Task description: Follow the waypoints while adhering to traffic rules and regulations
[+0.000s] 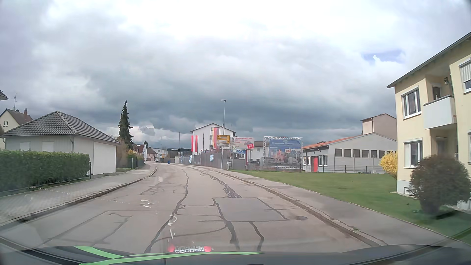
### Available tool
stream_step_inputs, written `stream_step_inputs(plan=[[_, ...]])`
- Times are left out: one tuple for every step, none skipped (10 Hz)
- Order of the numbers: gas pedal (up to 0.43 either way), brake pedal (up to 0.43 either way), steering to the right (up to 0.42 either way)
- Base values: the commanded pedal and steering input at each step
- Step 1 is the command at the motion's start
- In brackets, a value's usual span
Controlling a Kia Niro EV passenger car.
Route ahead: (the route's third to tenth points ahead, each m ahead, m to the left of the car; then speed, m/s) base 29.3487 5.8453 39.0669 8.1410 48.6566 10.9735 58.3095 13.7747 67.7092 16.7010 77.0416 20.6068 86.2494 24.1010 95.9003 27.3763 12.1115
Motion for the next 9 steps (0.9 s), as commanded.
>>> stream_step_inputs(plan=[[0.11,0.0,-0.034],[0.11,0.0,-0.035],[0.11,0.0,-0.036],[0.11,0.0,-0.036],[0.11,0.0,-0.037],[0.118,0.0,-0.036],[0.118,0.0,-0.037],[0.118,0.0,-0.037],[0.118,0.0,-0.036]])
